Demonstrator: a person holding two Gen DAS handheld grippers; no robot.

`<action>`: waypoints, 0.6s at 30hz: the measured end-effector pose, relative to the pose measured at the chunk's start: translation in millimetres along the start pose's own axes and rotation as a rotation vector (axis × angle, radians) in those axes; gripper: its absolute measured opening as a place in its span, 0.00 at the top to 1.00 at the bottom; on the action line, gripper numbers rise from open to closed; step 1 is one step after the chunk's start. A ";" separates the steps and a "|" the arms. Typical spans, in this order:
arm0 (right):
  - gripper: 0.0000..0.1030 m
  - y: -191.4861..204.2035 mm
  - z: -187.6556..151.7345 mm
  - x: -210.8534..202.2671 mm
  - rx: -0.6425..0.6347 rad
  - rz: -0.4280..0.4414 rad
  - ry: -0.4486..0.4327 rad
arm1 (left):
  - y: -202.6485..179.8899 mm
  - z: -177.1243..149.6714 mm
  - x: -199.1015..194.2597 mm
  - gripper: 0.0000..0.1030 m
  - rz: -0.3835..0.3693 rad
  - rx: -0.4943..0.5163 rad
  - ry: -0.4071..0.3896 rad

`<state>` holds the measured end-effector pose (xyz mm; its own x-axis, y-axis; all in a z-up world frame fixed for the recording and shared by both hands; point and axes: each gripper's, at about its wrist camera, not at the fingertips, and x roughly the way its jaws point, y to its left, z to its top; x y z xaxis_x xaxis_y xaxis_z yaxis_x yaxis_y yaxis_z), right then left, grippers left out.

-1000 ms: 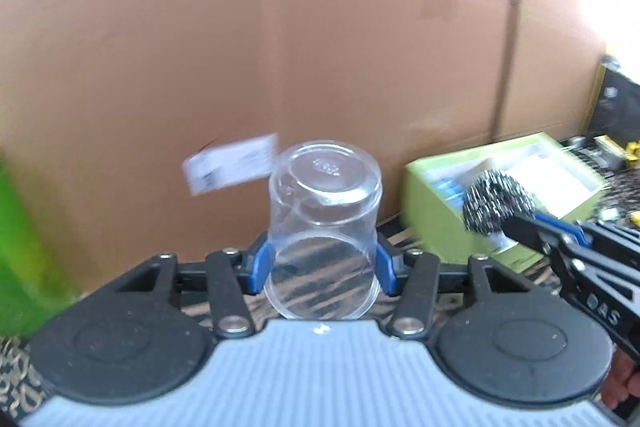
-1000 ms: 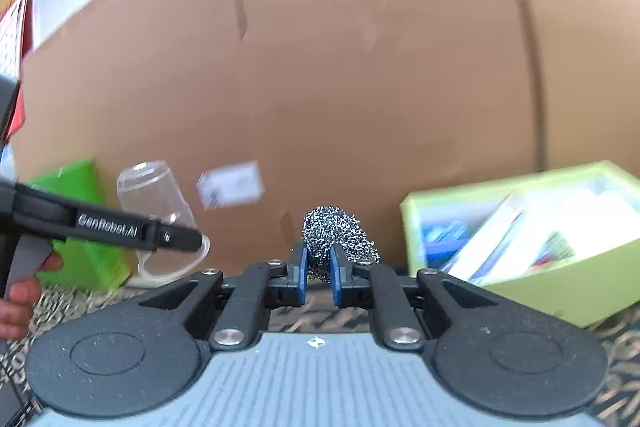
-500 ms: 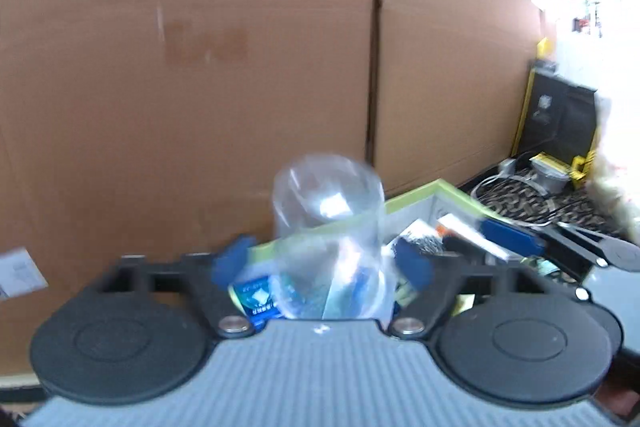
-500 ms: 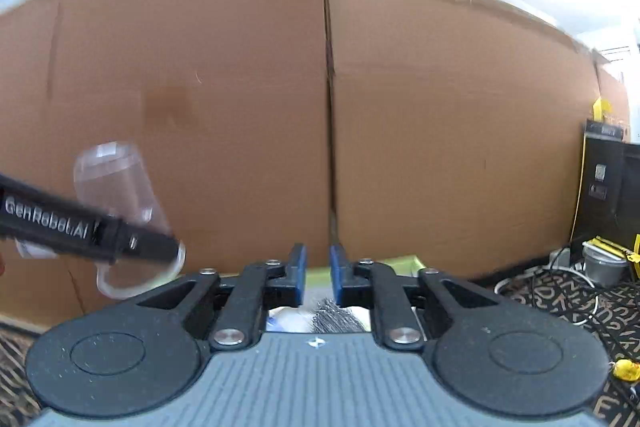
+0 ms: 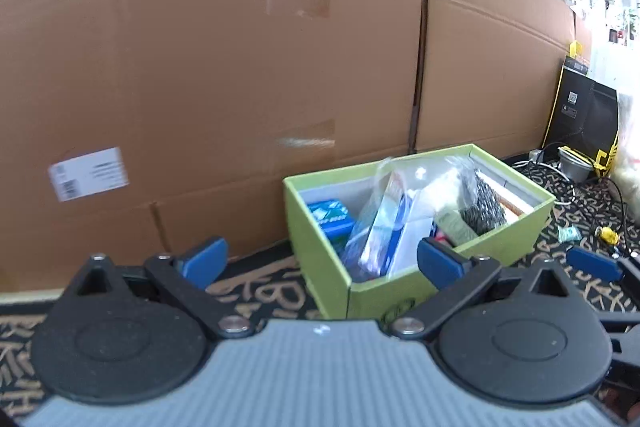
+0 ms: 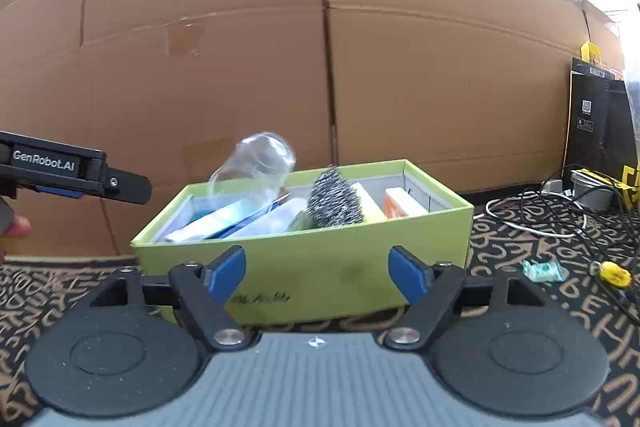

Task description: Organize objects

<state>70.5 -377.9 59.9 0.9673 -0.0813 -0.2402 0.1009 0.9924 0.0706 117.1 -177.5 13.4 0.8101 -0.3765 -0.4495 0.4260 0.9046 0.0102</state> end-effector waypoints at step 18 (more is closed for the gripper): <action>0.08 11.9 -10.0 -78.5 -0.110 -0.057 0.121 | -25.6 -54.0 -61.4 0.00 0.035 0.000 0.141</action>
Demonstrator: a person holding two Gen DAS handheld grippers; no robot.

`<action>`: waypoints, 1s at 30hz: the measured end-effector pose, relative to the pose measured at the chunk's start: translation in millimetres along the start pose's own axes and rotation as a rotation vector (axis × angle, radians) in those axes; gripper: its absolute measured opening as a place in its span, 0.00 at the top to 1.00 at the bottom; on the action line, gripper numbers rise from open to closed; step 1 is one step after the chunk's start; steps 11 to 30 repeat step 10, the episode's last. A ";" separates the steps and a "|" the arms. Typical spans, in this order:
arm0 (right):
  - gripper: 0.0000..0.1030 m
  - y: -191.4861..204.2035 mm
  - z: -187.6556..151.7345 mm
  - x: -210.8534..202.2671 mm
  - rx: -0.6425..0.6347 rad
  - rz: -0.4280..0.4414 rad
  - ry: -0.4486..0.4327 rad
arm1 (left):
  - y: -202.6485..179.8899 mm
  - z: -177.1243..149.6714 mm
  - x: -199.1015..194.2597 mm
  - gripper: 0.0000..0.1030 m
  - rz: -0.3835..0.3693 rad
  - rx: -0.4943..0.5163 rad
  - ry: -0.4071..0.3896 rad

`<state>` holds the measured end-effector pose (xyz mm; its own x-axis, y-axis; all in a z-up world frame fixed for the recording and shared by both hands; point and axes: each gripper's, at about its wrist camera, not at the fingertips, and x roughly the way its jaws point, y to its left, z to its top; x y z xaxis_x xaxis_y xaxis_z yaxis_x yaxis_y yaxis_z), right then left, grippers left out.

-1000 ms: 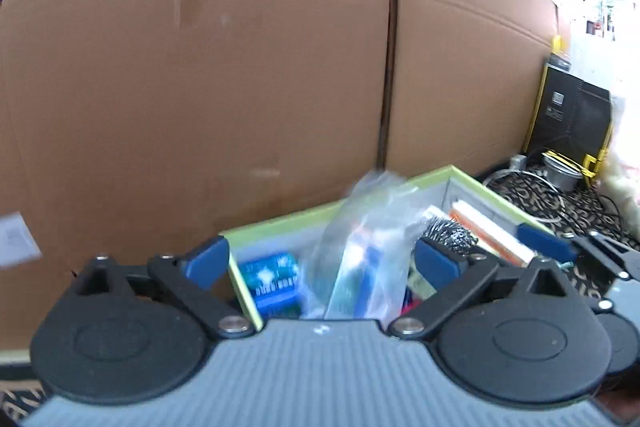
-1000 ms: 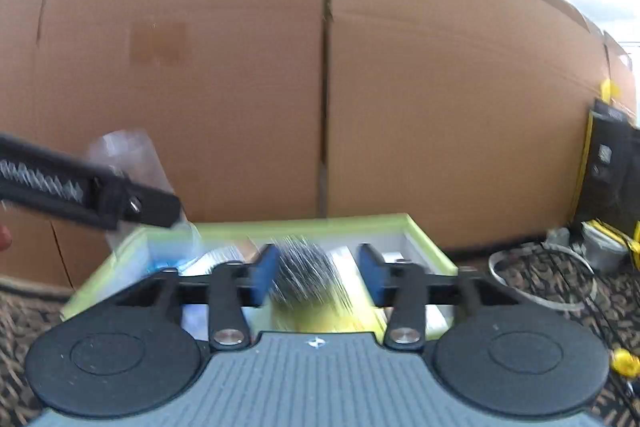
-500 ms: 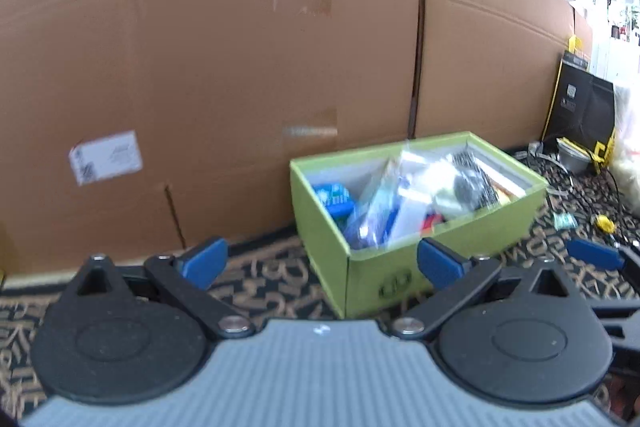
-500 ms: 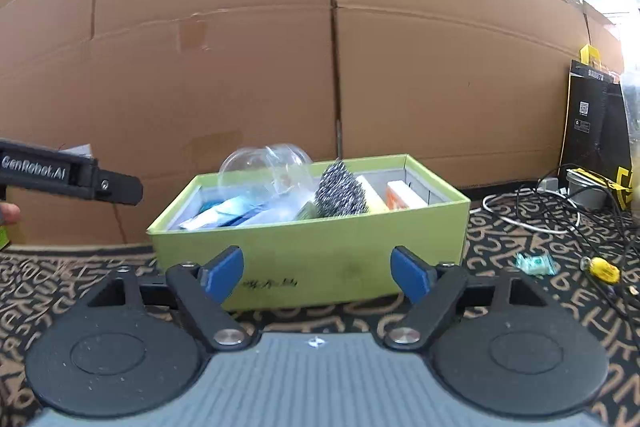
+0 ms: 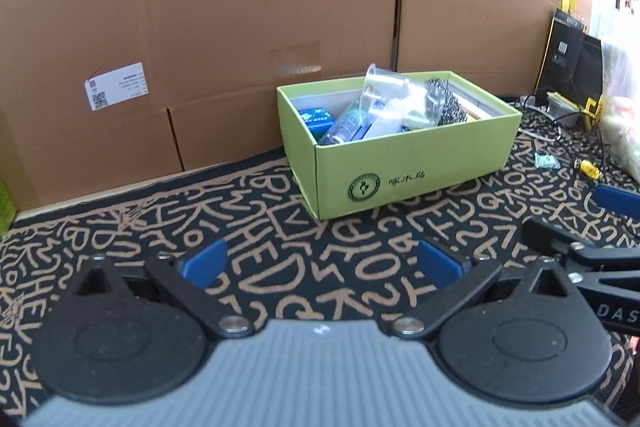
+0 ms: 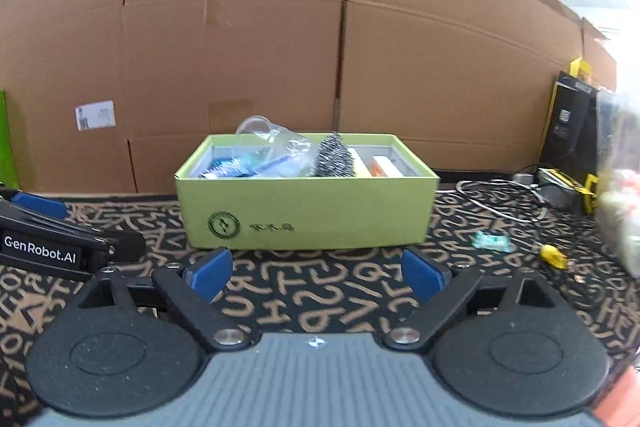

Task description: Organize objects

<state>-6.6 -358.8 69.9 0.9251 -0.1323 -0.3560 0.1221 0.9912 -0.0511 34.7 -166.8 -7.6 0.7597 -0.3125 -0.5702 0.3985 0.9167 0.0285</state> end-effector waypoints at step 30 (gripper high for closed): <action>0.08 -13.8 -10.7 -10.2 0.041 -0.053 0.027 | 1.2 -4.6 -10.0 0.00 0.008 0.022 0.009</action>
